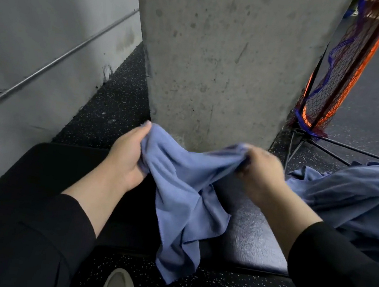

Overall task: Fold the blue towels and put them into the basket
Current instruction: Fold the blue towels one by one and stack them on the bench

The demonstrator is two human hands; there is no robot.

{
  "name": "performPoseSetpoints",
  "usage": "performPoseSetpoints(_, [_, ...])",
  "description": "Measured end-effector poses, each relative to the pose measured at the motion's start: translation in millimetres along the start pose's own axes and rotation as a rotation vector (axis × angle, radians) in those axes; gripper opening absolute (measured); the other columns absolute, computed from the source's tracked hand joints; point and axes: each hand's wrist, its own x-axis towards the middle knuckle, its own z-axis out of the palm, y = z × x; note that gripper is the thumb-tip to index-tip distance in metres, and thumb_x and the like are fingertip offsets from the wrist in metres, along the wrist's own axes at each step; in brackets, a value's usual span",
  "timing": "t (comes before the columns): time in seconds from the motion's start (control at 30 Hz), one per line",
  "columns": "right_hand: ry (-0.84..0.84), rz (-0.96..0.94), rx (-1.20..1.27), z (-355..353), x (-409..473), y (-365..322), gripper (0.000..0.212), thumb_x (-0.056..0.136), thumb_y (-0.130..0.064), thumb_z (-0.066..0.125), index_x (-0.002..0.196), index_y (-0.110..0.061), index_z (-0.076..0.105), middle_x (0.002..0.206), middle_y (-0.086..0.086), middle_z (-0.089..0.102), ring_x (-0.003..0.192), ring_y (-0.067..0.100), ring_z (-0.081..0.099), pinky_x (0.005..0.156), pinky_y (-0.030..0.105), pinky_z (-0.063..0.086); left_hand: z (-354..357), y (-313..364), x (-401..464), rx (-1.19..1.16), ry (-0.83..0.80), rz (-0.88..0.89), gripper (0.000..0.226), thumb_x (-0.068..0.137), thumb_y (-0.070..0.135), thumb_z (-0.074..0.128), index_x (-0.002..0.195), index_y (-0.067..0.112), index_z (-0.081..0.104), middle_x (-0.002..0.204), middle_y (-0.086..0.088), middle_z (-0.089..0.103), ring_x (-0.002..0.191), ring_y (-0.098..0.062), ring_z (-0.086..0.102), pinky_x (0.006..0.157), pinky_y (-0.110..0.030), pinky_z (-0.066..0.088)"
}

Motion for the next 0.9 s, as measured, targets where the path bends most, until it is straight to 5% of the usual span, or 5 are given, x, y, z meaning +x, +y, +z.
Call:
performPoseSetpoints(0.1, [0.046,0.090,0.538,-6.6,4.8,-11.9,0.018,0.091,-0.029,0.065,0.087,-0.011,0.063,0.071,0.007,0.055,0.066,0.021,0.053,0.061,0.031,0.047,0.8,4.3,-10.9,-0.041,-0.176,-0.087,0.055,0.099,0.044,0.056,0.136,0.003,0.060,0.130,-0.021,0.065,0.121,-0.031,0.063,0.105,-0.046,0.050])
performPoseSetpoints(0.23, [-0.250,0.260,0.115,9.1,-17.8,11.1,0.025,0.089,-0.018,0.075,0.081,0.002,0.063,0.067,0.020,0.061,0.067,0.034,0.064,0.072,0.048,0.055,5.4,-23.6,-20.3,0.306,-0.109,-0.205,0.030,0.101,0.017,0.059,0.126,0.002,0.064,0.121,-0.020,0.070,0.109,-0.032,0.069,0.090,-0.044,0.057])
performPoseSetpoints(0.6, [-0.152,0.064,-0.213,-7.1,5.3,25.2,0.035,0.088,-0.039,0.072,0.092,-0.004,0.073,0.086,0.007,0.069,0.081,0.017,0.059,0.078,0.041,0.053,-5.0,-16.4,-7.6,0.160,0.025,-0.198,0.029,0.104,0.019,0.053,0.123,0.001,0.065,0.119,-0.023,0.069,0.102,-0.030,0.070,0.080,-0.035,0.057])
performPoseSetpoints(0.73, [0.118,0.171,0.150,-21.2,25.2,7.8,0.043,0.090,-0.051,0.063,0.087,-0.008,0.069,0.084,0.010,0.069,0.079,0.026,0.064,0.076,0.042,0.052,-16.9,-1.4,-3.4,0.094,-0.090,-0.287,0.036,0.105,0.033,0.048,0.124,0.009,0.066,0.115,-0.014,0.072,0.108,-0.028,0.068,0.085,-0.037,0.057])
performPoseSetpoints(0.9, [-0.285,0.299,-0.183,-25.3,4.3,32.0,0.044,0.089,-0.033,0.074,0.089,0.010,0.065,0.079,0.016,0.068,0.074,0.022,0.062,0.072,0.035,0.053,-13.3,-16.5,-8.7,0.358,-0.034,-0.273,0.026,0.106,0.023,0.047,0.114,0.012,0.068,0.082,-0.007,0.071,0.062,-0.014,0.066,0.054,-0.023,0.052])
